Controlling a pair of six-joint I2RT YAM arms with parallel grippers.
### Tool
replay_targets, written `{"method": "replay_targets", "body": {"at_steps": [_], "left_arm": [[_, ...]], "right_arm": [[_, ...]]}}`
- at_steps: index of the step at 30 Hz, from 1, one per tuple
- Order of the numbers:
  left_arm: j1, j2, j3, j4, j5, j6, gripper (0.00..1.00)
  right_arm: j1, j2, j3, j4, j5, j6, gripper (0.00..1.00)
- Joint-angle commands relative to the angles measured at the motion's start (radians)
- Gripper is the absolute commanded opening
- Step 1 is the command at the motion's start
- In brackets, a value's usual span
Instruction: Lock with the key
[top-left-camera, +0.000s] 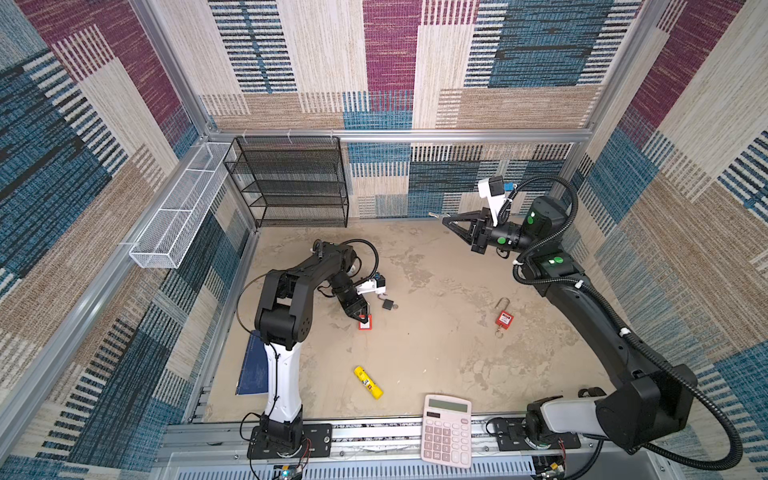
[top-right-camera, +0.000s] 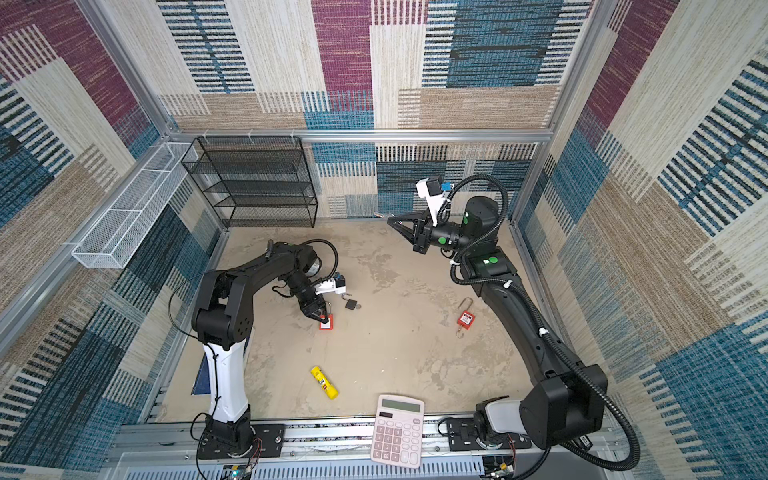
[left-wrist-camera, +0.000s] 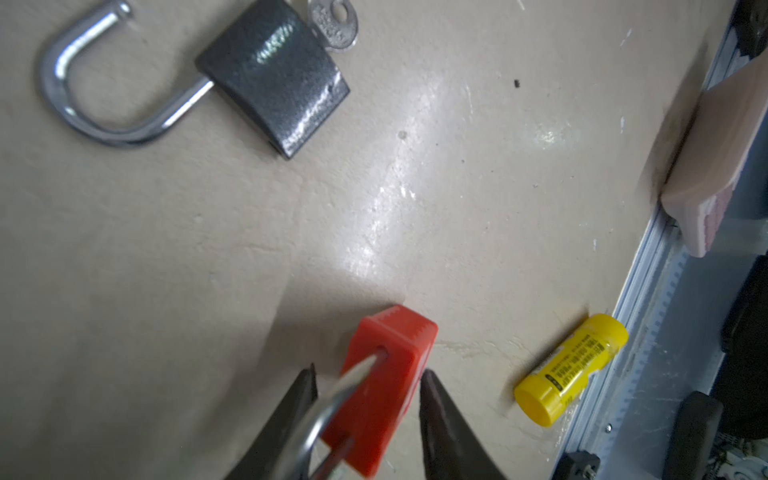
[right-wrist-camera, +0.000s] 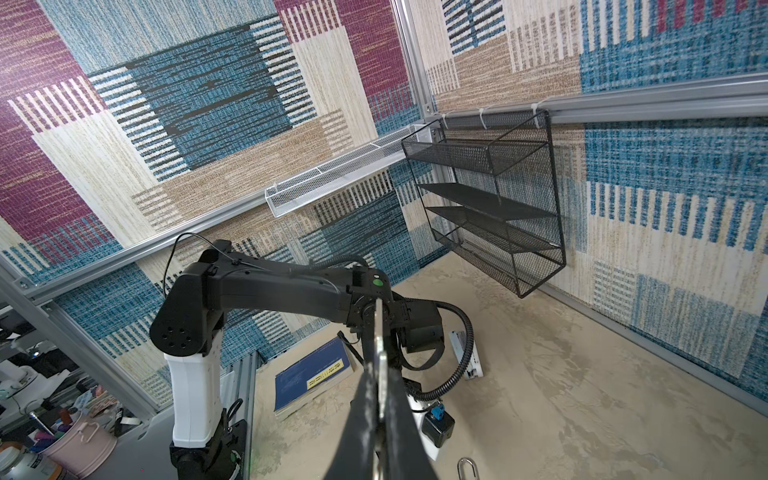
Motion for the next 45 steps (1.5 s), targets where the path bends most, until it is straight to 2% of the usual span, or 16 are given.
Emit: {"method": "replay_targets", "body": {"at_steps": [1, 9, 11, 13, 17, 19, 23, 27, 30, 32, 34, 37, 41, 45], "left_arm": [[0.002, -0.017, 0.000, 0.014, -0.034, -0.015, 0.47], [0.009, -0.038, 0.024, 0.063, -0.120, -0.062, 0.51], [0.018, -0.063, 0.014, 0.098, -0.123, -0.071, 0.50], [0.034, -0.113, -0.023, 0.171, -0.116, -0.097, 0.50], [0.062, -0.223, -0.084, 0.270, -0.079, -0.189, 0.51], [0.064, -0.268, -0.116, 0.311, -0.065, -0.278, 0.51], [0.073, -0.355, -0.219, 0.417, 0.017, -0.473, 0.52], [0.077, -0.466, -0.372, 0.590, 0.000, -0.706, 0.52], [0.081, -0.574, -0.486, 0.707, -0.082, -0.843, 0.53], [0.082, -0.659, -0.584, 0.826, -0.104, -0.917, 0.55], [0.082, -0.722, -0.637, 0.869, -0.118, -0.942, 0.57], [0.092, -0.751, -0.632, 0.822, -0.134, -0.989, 0.58], [0.103, -0.754, -0.621, 0.761, -0.068, -1.030, 0.57], [0.103, -0.772, -0.643, 0.763, -0.002, -1.040, 0.56]], "right_arm": [[0.000, -0.002, 0.010, 0.012, -0.012, 0.005, 0.00], [0.001, 0.007, 0.007, -0.011, 0.018, 0.005, 0.00], [0.000, 0.001, -0.021, -0.011, 0.073, 0.021, 0.00], [0.001, -0.024, -0.091, 0.032, 0.176, 0.079, 0.00], [0.013, -0.055, -0.245, 0.116, 0.335, 0.298, 0.00], [0.059, -0.066, -0.315, 0.113, 0.426, 0.384, 0.00], [0.206, -0.081, -0.439, 0.117, 0.656, 0.589, 0.00], [0.382, -0.063, -0.536, 0.167, 0.864, 0.832, 0.00], [0.491, -0.042, -0.607, 0.222, 1.007, 1.022, 0.00], [0.536, -0.001, -0.598, 0.189, 1.038, 1.112, 0.00], [0.581, 0.039, -0.578, 0.174, 1.070, 1.165, 0.00], [0.651, 0.109, -0.539, 0.125, 1.127, 1.266, 0.00], [0.723, 0.207, -0.542, 0.122, 1.180, 1.477, 0.01], [0.758, 0.299, -0.494, 0.137, 1.177, 1.524, 0.00]]}}
